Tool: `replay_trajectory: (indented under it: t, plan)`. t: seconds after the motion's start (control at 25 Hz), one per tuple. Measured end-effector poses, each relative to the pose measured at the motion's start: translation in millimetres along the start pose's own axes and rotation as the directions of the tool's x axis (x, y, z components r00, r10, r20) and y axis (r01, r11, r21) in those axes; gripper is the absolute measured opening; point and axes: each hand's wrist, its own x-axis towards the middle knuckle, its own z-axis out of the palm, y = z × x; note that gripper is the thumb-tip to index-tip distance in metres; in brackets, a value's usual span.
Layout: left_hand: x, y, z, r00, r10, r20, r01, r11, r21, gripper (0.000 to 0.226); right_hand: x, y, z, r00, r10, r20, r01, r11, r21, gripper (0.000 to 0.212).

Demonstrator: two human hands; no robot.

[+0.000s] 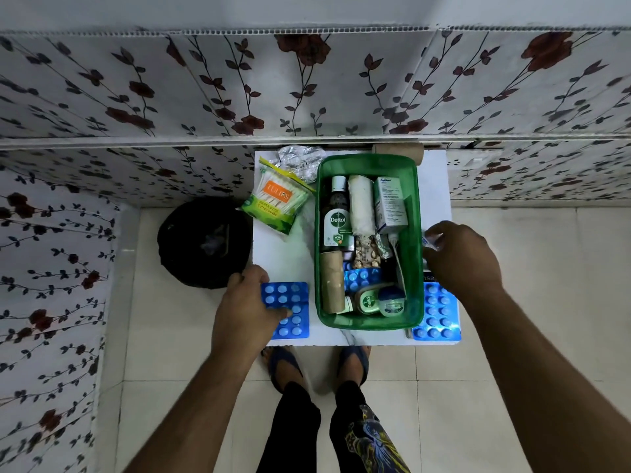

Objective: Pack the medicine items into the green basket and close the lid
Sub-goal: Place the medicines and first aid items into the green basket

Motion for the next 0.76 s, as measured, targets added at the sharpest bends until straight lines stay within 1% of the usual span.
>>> replay_trajectory:
  t: [0.12, 0.24, 0.32, 0.4, 0.48, 0.52, 0.56, 0.64, 0.68, 0.76]
  plan:
    - [2, 6, -6, 1.0, 0.006, -0.014, -0.006, 1.0, -0.025, 0.045, 11, -2, 3, 0.999, -0.03, -0.036, 0.029, 0.999, -0.017, 0.03]
    - [-1, 5, -29, 0.999, -0.033, -0.028, 0.029, 0.993, -0.118, 0.033, 16, -3, 1, 0.999, -0.012, -0.042, 0.014, 0.999, 0.048, 0.029]
    - [-6, 13, -63, 0.998, -0.033, -0.062, 0.021, 0.982, -0.188, 0.031, 13, -4, -11, 0.997, 0.013, -0.074, -0.004, 0.993, 0.121, 0.029]
    - [-13, 34, -98, 0.995, -0.007, -0.1, -0.024, 0.954, -0.3, 0.037, 8, -6, -28, 0.992, 0.045, -0.122, -0.016, 0.972, 0.233, 0.029]
    - [-18, 71, -109, 0.994, 0.073, -0.075, -0.099, 0.894, -0.436, 0.04, 1, -8, -42, 0.985, 0.078, -0.151, -0.02, 0.934, 0.356, 0.03]
    - [-18, 92, -103, 0.991, 0.123, -0.046, -0.131, 0.883, -0.45, 0.04, -3, -9, -46, 0.984, 0.095, -0.151, -0.024, 0.909, 0.416, 0.032]
    - [-18, 110, -90, 0.983, 0.183, -0.03, -0.18, 0.897, -0.403, 0.038, -7, -10, -50, 0.983, 0.11, -0.149, -0.027, 0.882, 0.47, 0.035]
    - [-11, 136, -56, 0.951, 0.31, 0.009, -0.303, 0.934, -0.188, 0.036, -12, -10, -54, 0.98, 0.132, -0.149, -0.034, 0.848, 0.528, 0.039]
    - [-7, 144, -38, 0.935, 0.352, 0.037, -0.348, 0.933, -0.086, 0.036, -13, -8, -56, 0.98, 0.134, -0.149, -0.034, 0.843, 0.537, 0.039]
    - [1, 149, -9, 0.913, 0.397, 0.095, -0.402, 0.915, 0.043, 0.039, -13, -2, -56, 0.981, 0.13, -0.145, -0.031, 0.839, 0.543, 0.037]
